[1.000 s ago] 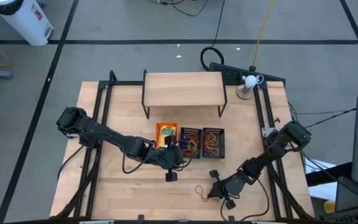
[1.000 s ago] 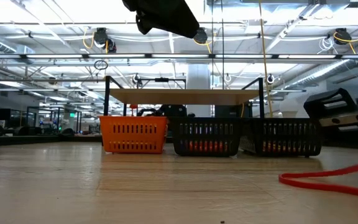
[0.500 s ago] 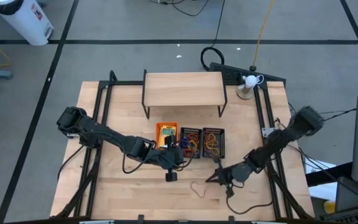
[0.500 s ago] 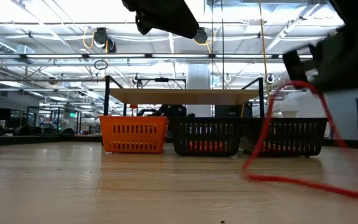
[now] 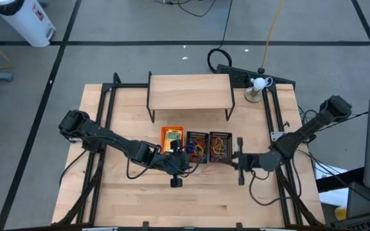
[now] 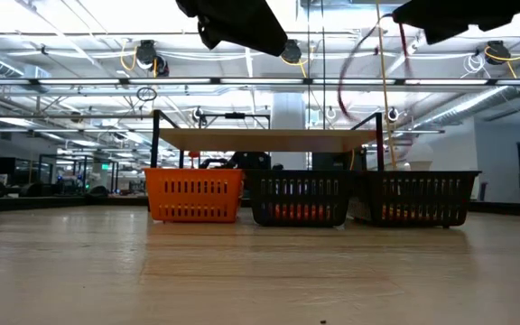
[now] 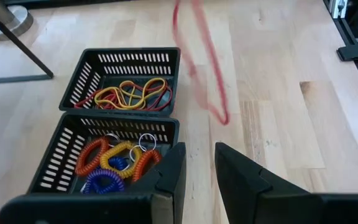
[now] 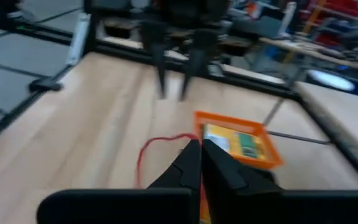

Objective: Pick & Place Office Desk Supplies
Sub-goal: Put the red rubber band into the right black bin

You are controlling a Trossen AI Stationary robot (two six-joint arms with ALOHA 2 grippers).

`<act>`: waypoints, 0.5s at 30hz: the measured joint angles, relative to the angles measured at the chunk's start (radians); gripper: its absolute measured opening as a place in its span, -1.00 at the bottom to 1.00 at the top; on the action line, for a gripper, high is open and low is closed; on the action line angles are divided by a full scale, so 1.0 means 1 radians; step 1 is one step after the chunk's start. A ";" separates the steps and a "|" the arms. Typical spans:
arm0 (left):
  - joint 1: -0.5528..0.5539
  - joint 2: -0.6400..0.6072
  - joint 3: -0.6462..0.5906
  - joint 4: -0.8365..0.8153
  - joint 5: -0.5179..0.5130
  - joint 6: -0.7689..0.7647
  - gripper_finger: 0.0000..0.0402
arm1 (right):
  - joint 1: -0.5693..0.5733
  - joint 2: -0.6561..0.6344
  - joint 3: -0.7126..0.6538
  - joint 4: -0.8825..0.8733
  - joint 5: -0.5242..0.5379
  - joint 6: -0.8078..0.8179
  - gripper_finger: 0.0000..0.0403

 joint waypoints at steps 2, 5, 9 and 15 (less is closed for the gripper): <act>0.000 0.000 0.000 0.000 0.000 0.013 -0.56 | 0.000 -0.032 0.000 -0.028 0.042 0.000 -1.00; 0.002 0.000 0.000 0.000 0.000 0.020 -0.56 | 0.000 -0.060 0.000 -0.068 0.102 -0.001 -1.00; 0.012 0.000 0.000 0.001 0.000 0.020 -0.56 | 0.000 -0.072 0.000 -0.095 0.149 0.004 -1.00; 0.026 0.000 0.000 0.002 0.000 -0.016 -0.56 | -0.007 -0.071 0.001 -0.113 0.189 0.036 -1.00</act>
